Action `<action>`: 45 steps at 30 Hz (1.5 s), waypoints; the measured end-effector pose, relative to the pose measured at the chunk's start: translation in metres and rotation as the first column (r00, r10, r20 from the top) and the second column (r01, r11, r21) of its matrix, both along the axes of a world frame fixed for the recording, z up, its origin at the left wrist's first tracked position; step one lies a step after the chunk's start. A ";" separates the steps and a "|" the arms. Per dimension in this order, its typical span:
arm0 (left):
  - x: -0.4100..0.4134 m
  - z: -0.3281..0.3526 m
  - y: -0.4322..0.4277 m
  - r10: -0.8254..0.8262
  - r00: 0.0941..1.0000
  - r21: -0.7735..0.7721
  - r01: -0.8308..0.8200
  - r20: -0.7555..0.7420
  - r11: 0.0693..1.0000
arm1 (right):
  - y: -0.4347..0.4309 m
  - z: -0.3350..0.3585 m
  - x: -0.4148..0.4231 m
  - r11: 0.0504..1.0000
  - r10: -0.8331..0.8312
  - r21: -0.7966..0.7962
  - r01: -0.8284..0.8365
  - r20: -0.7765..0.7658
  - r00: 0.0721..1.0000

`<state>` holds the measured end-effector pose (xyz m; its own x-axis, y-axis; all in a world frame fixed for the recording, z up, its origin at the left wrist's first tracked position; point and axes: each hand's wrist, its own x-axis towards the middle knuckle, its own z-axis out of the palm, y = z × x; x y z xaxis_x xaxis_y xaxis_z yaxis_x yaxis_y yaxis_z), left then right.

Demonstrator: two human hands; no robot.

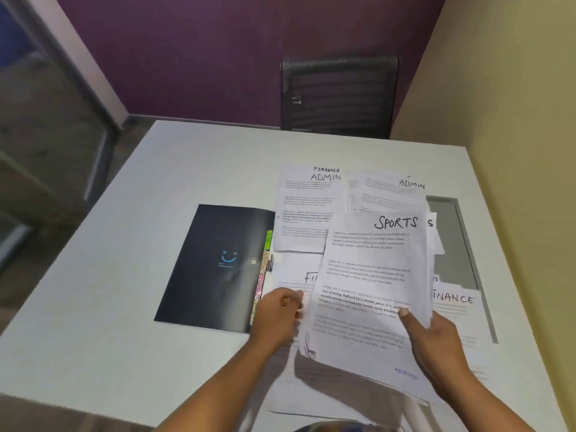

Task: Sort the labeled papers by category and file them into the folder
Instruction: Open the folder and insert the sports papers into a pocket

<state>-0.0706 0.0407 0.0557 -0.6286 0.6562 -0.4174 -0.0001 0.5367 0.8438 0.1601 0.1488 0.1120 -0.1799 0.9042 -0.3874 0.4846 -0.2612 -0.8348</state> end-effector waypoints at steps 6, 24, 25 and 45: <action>-0.058 -0.042 -0.036 -0.186 0.846 -0.420 -0.049 -0.500 0.906 | -0.030 -0.003 -0.004 0.991 -0.082 -0.110 0.078 -0.025 0.996; -0.090 -0.043 -0.047 -0.755 0.572 -0.794 0.272 -0.320 0.543 | -0.091 0.000 -0.022 0.987 -0.134 -0.093 0.133 -0.004 0.991; -0.094 -0.033 -0.044 -0.765 0.584 -0.818 0.278 -0.272 0.503 | -0.090 0.001 -0.024 0.987 -0.133 -0.087 0.132 -0.011 0.991; -0.117 0.048 -0.070 -0.279 0.714 -0.342 0.059 -0.643 0.938 | -0.068 0.025 -0.064 0.994 -0.091 -0.060 0.089 -0.042 0.995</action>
<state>-0.1876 -0.0298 0.1041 -0.7016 0.7046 -0.1067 0.6203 0.6775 0.3953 0.0960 0.0807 0.1370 -0.1172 0.8937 -0.4331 0.4194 -0.3508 -0.8373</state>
